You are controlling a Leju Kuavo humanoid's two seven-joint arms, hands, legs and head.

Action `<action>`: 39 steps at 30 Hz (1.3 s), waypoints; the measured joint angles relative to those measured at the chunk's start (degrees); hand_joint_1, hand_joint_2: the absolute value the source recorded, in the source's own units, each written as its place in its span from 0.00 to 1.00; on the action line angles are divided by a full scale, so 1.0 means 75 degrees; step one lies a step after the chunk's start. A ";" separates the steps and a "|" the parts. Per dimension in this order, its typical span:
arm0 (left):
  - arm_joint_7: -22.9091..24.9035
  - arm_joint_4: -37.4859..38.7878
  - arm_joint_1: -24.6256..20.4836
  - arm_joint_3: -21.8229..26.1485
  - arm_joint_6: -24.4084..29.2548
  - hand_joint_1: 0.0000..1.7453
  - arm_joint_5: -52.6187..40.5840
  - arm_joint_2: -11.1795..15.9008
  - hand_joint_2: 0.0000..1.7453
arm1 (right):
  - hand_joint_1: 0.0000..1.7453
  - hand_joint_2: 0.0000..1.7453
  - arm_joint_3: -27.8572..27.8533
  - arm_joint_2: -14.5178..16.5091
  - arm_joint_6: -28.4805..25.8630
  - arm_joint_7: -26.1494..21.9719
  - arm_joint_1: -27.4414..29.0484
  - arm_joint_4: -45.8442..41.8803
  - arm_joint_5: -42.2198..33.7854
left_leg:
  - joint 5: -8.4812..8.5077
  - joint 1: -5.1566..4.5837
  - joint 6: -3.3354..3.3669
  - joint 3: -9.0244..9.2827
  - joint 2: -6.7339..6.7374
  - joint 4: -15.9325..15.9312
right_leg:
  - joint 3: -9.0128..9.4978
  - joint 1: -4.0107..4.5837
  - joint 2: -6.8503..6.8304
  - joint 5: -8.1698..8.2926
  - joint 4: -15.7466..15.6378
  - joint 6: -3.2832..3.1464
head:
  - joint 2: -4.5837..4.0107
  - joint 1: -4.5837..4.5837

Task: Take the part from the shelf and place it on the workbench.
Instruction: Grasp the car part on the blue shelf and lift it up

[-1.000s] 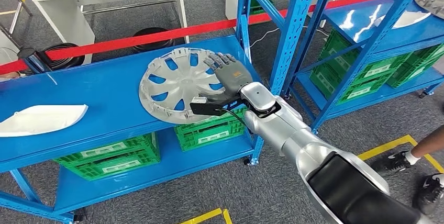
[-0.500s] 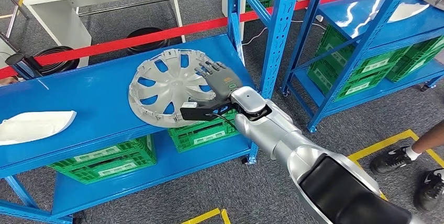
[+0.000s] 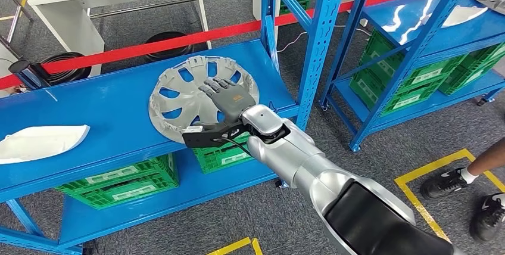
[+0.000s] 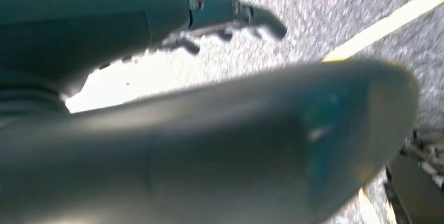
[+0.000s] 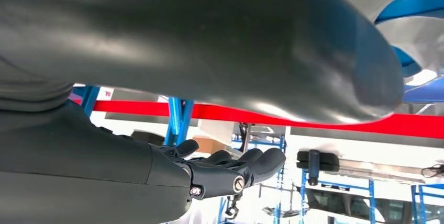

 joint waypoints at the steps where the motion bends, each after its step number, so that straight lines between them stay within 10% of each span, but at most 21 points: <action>1: 0.0000 0.0000 -0.0001 0.0000 0.0000 0.00 -0.0009 0.0000 0.00 | 0.00 0.00 0.0004 0.0024 0.0024 0.0001 -0.0002 0.0006 -0.0001 | -0.0001 -0.0001 0.0001 0.0000 0.0000 0.0001 | 0.0000 -0.0001 0.0000 0.0000 0.0000 0.0000 | 0.0000 0.0000; 39: 0.0000 -0.0012 -0.0154 0.0000 -0.0058 0.00 -0.0490 0.0015 0.00 | 0.00 0.00 0.0017 -0.1020 0.0528 0.0986 0.0455 0.0811 -0.0294 | -0.0006 -0.0010 0.0009 0.0001 0.0001 0.0018 | 0.0005 -0.0011 0.0002 0.0009 -0.0003 0.0015 | 0.0000 0.0000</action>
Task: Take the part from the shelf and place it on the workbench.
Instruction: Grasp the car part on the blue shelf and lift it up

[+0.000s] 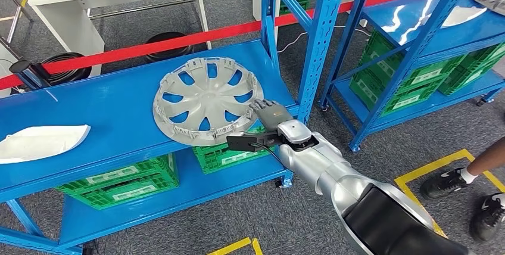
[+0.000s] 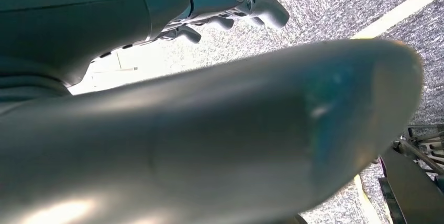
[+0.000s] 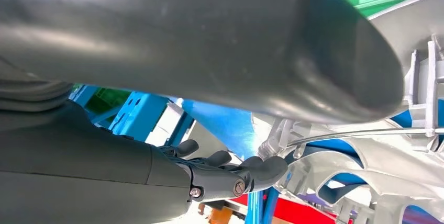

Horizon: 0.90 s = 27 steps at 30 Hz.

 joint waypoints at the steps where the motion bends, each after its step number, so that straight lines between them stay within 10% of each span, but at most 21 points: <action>1: 0.0000 0.0000 0.0000 0.0000 0.0000 0.00 0.0000 0.0000 0.00 | 0.00 0.00 0.0000 -0.0005 -0.0061 0.0006 -0.0003 0.0000 0.0027 | 0.0000 0.0000 0.0000 -0.0001 0.0000 0.0000 | 0.0000 0.0000 -0.0001 0.0000 0.0000 0.0000 | 0.0000 0.0000; 27: 0.0000 0.0004 -0.0069 0.0000 0.0010 0.00 0.0008 -0.0067 0.00 | 0.00 0.00 0.0001 0.0766 -0.0436 -0.0273 -0.1123 -0.0453 0.0371 | 0.0001 0.0000 -0.0001 -0.0003 -0.0004 0.0003 | 0.0006 -0.0002 -0.0003 0.0002 0.0002 0.0002 | 0.0000 0.0000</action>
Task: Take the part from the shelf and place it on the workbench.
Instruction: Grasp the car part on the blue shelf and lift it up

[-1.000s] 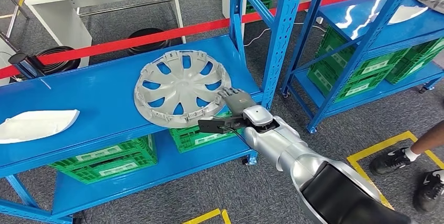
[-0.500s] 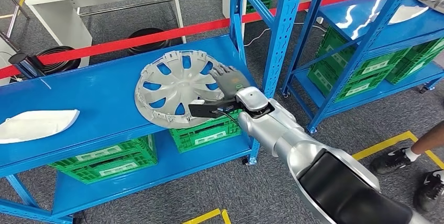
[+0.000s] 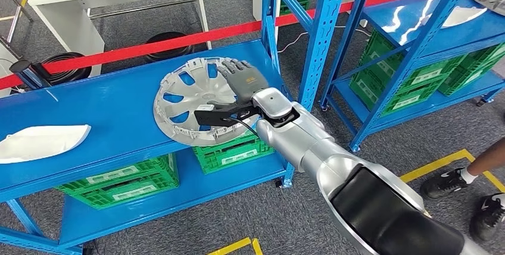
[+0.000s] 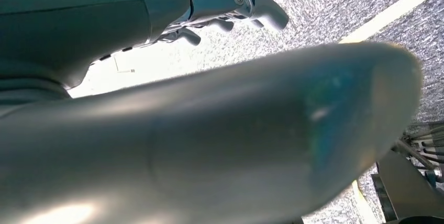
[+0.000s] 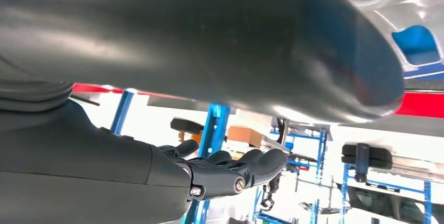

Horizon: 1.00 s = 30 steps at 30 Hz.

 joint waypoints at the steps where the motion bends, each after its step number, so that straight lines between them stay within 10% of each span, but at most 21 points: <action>1: 0.0000 0.0001 0.0003 0.0000 0.0018 0.00 0.0015 0.0000 0.00 | 0.00 0.00 0.0001 0.0042 0.0017 -0.0003 -0.0003 -0.0004 0.0001 | 0.0000 0.0000 0.0000 0.0000 0.0000 0.0000 | 0.0000 0.0000 0.0001 0.0000 0.0000 0.0000 | 0.0000 -0.0001; 9: 0.0000 0.0011 0.0055 0.0000 0.0069 0.00 0.0116 -0.0003 0.00 | 0.00 0.00 0.0143 0.0526 0.0229 -0.0099 -0.0020 -0.0007 0.0075 | -0.0013 -0.0009 0.0025 -0.0005 0.0002 0.0022 | -0.0001 -0.0009 0.0000 0.0009 -0.0008 0.0019 | 0.0000 -0.0002; 14: 0.0000 0.0010 0.0101 0.0000 0.0064 0.00 0.0122 -0.0015 0.00 | 0.00 0.00 0.0253 0.0762 0.0239 -0.0139 0.0018 -0.0007 0.0084 | -0.0010 0.0010 0.0191 0.0030 0.0015 -0.0088 | 0.0003 -0.0012 -0.0002 0.0117 0.0130 0.0129 | 0.0000 0.0000; 20: 0.0001 0.0008 0.0114 0.0000 0.0048 0.00 0.0090 -0.0042 0.00 | 0.00 0.00 0.0268 0.0780 0.0270 -0.0145 0.0109 -0.0006 0.0081 | 0.0011 0.0101 0.0206 0.0162 0.0020 -0.0115 | -0.1051 -0.0121 -0.0009 -0.0825 0.2090 0.0320 | 0.0000 0.0056; 24: 0.0001 0.0008 0.0119 0.0000 0.0045 0.00 0.0085 -0.0051 0.00 | 0.00 0.00 0.0270 0.0772 0.0273 -0.0152 0.0166 -0.0007 0.0081 | -0.0153 0.0220 0.0020 0.0208 0.0009 0.0027 | -0.0468 -0.0211 -0.0011 -0.0051 0.0659 0.0437 | 0.0000 0.0062; 30: 0.0031 0.0006 0.0116 0.0000 0.0045 0.00 0.0088 -0.0050 0.00 | 0.00 0.00 0.0283 0.0778 0.0273 -0.0149 0.0185 -0.0010 0.0081 | -0.0235 0.0239 -0.0312 0.0164 0.0015 0.0277 | -0.0182 -0.0177 0.0018 -0.0021 0.0170 0.0041 | 0.0000 0.0079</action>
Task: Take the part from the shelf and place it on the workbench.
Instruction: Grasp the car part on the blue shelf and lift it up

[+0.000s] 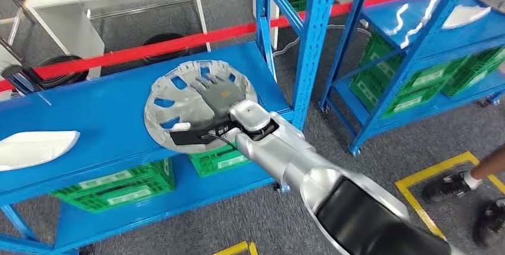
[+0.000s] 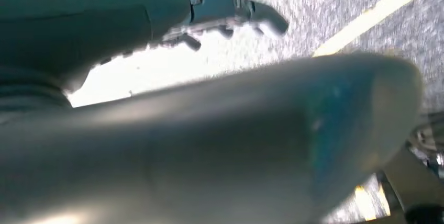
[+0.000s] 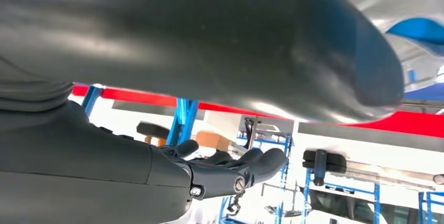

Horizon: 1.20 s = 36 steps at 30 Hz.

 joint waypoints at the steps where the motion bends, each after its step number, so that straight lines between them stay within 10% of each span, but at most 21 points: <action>1: 0.0005 0.0000 -0.0007 0.0000 0.0000 0.00 0.0000 -0.0002 0.00 | 0.00 0.00 0.0005 0.0011 -0.0001 -0.0005 -0.0007 -0.0002 0.0000 | -0.0064 0.0003 -0.0015 -0.0144 0.0003 0.0273 | 0.0058 -0.0008 0.0002 -0.0010 -0.0013 -0.0045 | 0.0000 -0.0007; 6: -0.0014 0.0006 0.0013 0.0000 0.0000 0.00 0.0021 -0.0004 0.00 | 0.00 0.00 0.0055 0.0023 0.0017 -0.0027 0.0082 0.0000 -0.0001 | -0.0651 -0.0020 -0.0034 -0.1344 0.0003 0.1957 | 0.0213 0.0034 0.0020 -0.0146 -0.0029 -0.0159 | 0.0000 -0.0021; 11: -0.0002 0.0012 0.0008 0.0000 0.0000 0.00 0.0026 -0.0004 0.00 | 0.00 0.00 0.0101 0.0028 0.0050 -0.0039 0.0123 0.0000 -0.0001 | 0.0454 -0.0068 0.0101 -0.0684 0.0013 -0.0046 | 0.0359 0.0057 0.0052 -0.0263 -0.0024 -0.0032 | 0.0000 -0.0020; 16: -0.0001 0.0014 0.0019 0.0001 0.0004 0.00 0.0009 -0.0029 0.00 | 0.00 0.00 0.0125 0.0026 0.0098 -0.0098 0.0154 0.0000 -0.0010 | 0.0580 -0.0088 0.0128 -0.0626 -0.0036 -0.0148 | 0.0376 0.0107 0.0043 -0.0278 -0.0046 -0.0175 | 0.0000 0.0000; 26: 0.0015 0.0014 0.0013 0.0012 0.0009 0.00 0.0006 -0.0037 0.00 | 0.00 0.00 0.0187 0.0025 0.0109 -0.0121 0.0155 0.0000 -0.0012 | 0.0544 -0.0128 0.0274 -0.0627 -0.0042 -0.0143 | 0.0459 0.0067 0.0037 -0.0251 -0.0202 0.0136 | 0.0000 -0.0001; 36: 0.0016 0.0011 0.0000 0.0035 0.0000 0.00 -0.0105 -0.0037 0.00 | 0.00 0.00 0.0241 0.0091 0.0176 -0.0151 0.0372 0.0013 -0.0074 | 0.0545 -0.0133 0.0274 -0.0618 -0.0039 -0.0151 | 0.0455 0.0081 0.0039 -0.0253 -0.0199 0.0143 | 0.0000 -0.0003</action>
